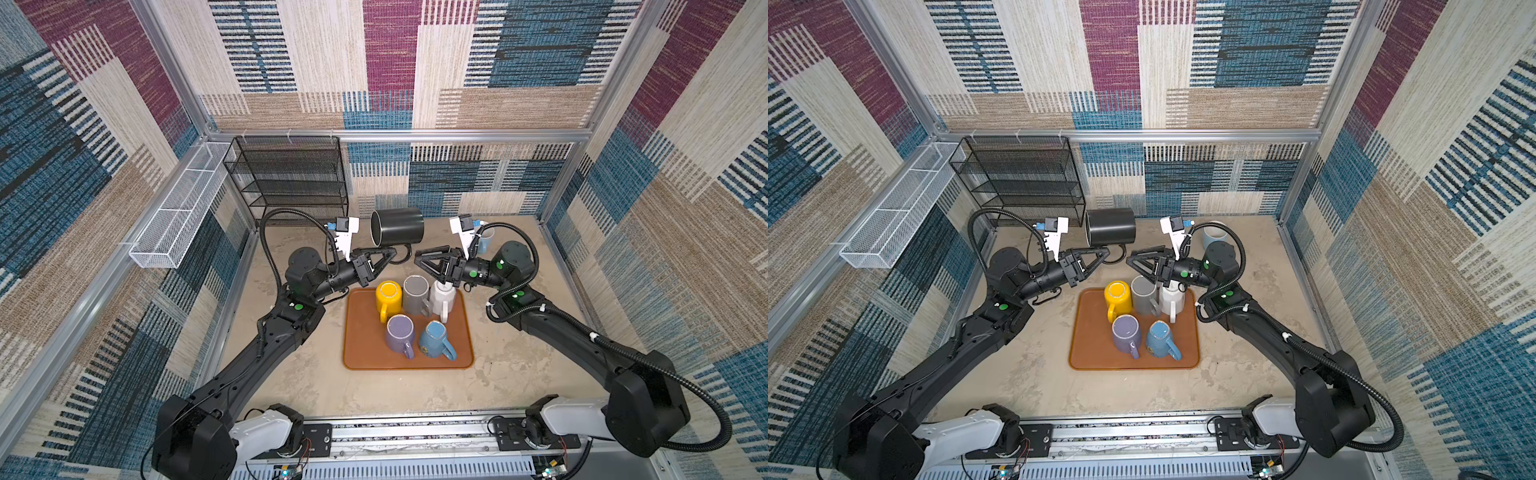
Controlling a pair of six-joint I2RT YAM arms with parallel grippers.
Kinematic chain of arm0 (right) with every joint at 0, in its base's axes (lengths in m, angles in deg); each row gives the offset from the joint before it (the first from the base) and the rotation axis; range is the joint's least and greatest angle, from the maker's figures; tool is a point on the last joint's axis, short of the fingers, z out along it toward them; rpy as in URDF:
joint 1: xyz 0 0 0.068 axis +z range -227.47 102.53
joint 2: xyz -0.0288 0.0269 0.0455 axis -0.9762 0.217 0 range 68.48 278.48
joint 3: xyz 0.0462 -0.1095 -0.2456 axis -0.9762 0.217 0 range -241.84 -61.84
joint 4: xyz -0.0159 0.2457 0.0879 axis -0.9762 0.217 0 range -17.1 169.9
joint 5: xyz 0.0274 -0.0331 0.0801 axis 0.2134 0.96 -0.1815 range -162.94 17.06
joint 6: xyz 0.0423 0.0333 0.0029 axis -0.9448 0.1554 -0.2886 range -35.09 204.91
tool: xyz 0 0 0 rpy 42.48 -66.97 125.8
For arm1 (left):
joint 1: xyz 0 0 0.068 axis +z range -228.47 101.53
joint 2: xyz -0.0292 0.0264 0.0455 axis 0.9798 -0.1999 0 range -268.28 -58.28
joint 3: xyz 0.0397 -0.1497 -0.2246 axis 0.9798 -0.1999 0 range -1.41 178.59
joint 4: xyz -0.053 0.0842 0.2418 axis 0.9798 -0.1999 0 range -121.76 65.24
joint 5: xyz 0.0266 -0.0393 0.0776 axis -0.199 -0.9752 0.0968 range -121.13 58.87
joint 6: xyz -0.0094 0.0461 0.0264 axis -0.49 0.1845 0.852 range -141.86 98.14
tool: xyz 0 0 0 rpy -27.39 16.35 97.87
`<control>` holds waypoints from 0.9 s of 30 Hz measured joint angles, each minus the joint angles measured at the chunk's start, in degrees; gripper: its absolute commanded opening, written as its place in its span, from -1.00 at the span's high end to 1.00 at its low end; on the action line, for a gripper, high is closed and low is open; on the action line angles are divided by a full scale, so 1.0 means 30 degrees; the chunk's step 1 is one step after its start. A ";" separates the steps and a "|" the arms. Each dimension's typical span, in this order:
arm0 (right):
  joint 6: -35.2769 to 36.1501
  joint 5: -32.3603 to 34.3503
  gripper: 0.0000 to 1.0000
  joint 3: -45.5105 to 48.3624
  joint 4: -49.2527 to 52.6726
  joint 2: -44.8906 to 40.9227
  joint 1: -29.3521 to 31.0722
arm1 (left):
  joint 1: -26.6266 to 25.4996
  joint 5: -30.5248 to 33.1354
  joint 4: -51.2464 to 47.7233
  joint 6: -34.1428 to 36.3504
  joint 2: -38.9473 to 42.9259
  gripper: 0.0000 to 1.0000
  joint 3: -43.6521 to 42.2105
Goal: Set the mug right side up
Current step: 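Lift and tilt the black mug toward the right gripper, which approaches it, then close the right gripper on the black mug held by the left gripper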
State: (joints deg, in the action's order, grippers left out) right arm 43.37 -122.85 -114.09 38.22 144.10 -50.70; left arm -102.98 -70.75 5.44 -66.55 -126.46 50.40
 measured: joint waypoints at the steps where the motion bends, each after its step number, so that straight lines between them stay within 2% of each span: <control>1: -0.0007 0.0000 -0.11 0.0000 0.0000 0.0000 0.0015 | 0.0000 -0.0087 0.0437 -0.0211 -0.0080 1.00 -0.0095; 10: -0.0306 -0.0226 -0.13 -0.0401 -0.0262 0.0291 0.0058 | -0.0015 -0.1304 0.3490 -0.1996 -0.1202 1.00 -0.0277; 27: -0.1945 -0.0685 -0.04 -0.1319 -0.2907 0.1333 0.0291 | -0.0495 -0.1792 0.4692 -0.1945 -0.1450 1.00 -0.0291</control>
State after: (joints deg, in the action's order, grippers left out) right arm 37.53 -124.90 -118.04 29.50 148.10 -49.83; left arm -104.47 -76.12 19.51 -72.39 -130.81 49.53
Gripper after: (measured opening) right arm 0.525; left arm 0.154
